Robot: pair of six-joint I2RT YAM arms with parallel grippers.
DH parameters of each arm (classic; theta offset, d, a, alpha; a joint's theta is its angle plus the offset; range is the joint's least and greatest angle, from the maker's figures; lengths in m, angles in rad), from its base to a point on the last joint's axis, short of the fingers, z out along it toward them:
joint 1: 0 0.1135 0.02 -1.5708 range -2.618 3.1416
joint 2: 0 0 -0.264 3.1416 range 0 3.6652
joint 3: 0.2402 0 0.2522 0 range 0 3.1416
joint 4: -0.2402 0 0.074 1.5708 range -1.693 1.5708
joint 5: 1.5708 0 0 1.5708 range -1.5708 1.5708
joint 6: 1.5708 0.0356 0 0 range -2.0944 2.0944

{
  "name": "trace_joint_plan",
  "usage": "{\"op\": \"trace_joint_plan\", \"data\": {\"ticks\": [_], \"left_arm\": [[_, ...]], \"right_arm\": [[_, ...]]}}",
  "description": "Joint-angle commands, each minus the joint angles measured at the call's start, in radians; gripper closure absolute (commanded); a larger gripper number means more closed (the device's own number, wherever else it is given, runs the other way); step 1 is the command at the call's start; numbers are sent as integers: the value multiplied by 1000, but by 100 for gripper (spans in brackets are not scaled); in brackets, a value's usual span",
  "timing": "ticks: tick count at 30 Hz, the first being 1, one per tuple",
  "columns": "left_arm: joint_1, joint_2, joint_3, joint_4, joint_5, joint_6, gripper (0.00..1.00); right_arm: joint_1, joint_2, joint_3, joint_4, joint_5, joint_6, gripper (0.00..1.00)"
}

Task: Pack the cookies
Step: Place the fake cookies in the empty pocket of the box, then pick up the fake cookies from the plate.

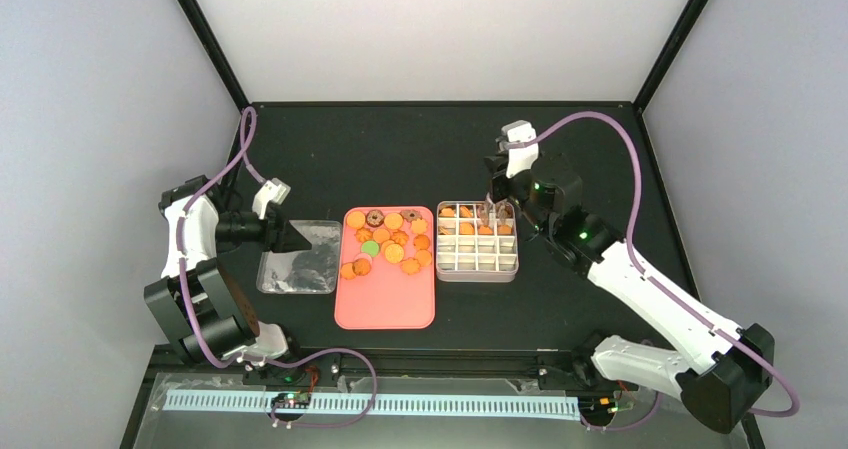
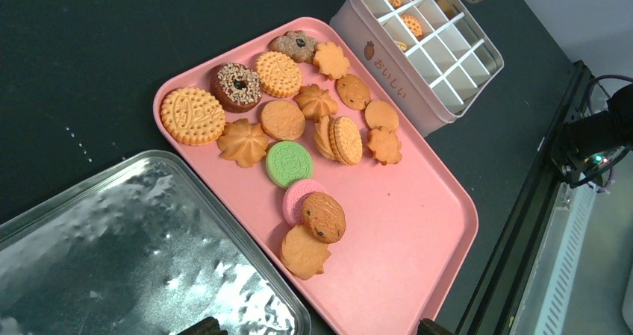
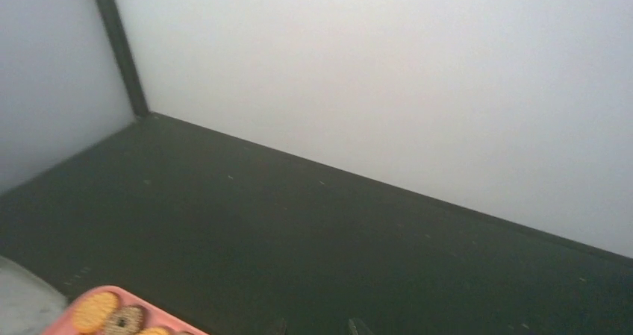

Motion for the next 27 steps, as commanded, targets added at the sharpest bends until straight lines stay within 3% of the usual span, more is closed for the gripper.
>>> {"op": "trace_joint_plan", "data": {"ticks": [1,8,14,27], "left_arm": [[10,10,35,-14,35,33,31],[10,8,35,-18,37,30,31],[9,8,33,-21,30,32,31],[22,40,17,-15,-7,31,31]], "right_arm": [[83,-16,55,16,-44,28,87],[303,106,124,55,-32,38,87],[416,272,222,105,-81,50,87],[502,602,489,140,-163,34,87]]}}
